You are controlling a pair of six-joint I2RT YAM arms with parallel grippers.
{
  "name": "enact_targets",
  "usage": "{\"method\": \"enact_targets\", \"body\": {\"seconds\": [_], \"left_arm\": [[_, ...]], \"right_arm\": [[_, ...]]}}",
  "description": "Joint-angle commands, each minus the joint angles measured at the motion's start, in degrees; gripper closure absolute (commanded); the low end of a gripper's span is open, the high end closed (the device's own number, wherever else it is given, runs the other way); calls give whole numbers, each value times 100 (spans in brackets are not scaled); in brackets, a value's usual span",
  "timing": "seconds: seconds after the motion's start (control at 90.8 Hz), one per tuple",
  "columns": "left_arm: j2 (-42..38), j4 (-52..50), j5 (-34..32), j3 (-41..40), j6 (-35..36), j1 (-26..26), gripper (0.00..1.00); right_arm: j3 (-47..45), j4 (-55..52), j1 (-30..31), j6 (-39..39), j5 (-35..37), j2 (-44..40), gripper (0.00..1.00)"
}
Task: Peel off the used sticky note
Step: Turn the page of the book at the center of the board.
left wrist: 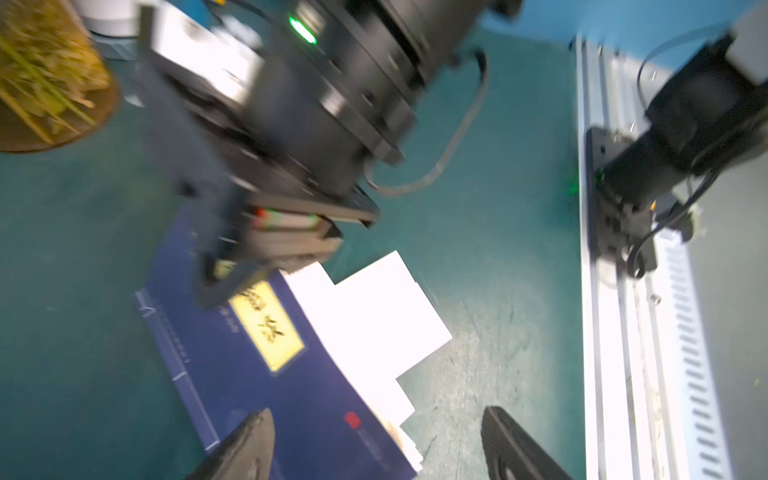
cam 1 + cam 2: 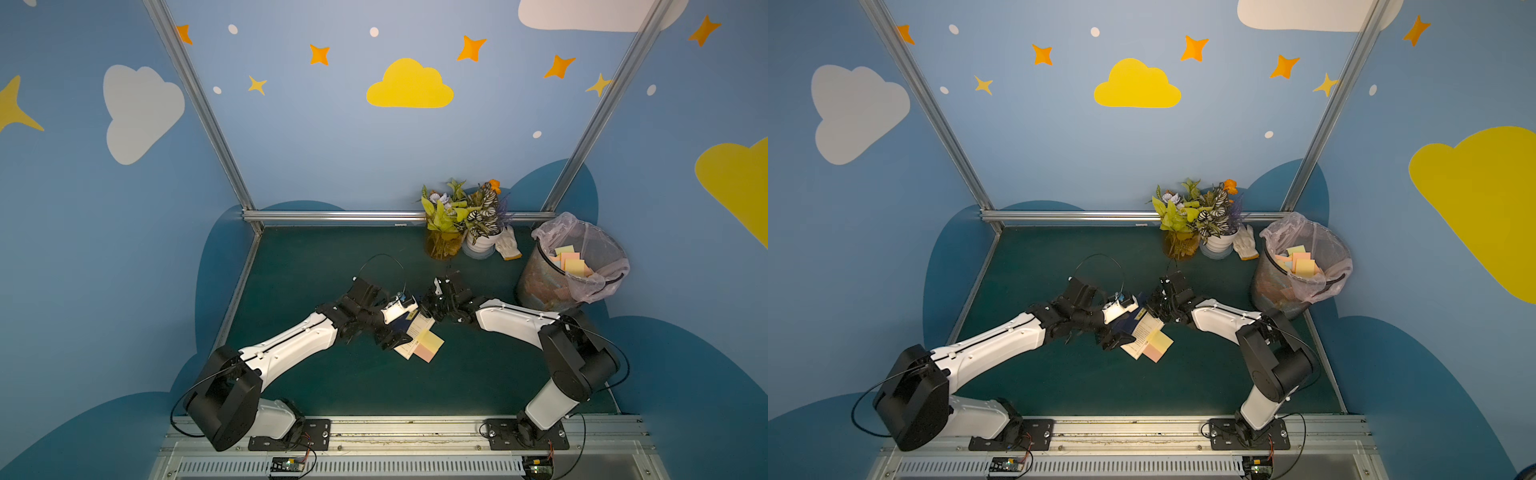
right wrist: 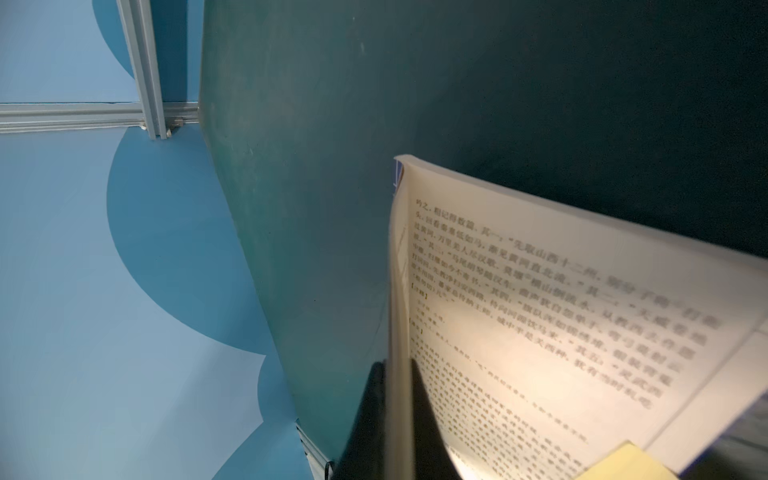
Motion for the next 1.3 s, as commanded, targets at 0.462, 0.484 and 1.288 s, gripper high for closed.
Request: {"method": "enact_targets", "body": {"seconds": [0.462,0.484,1.288], "left_arm": [[460,935,-2384,-402,642,-938,12],[501,927,-2411,-384,634,-948,12],[485,691,-577,-346,-1084,381,97]], "right_arm": [[137,66,32,255,-107,67,98],[134,75,35,262,-105,75,98],[462,-1015,-129,-981,-376,-365,35]]}}
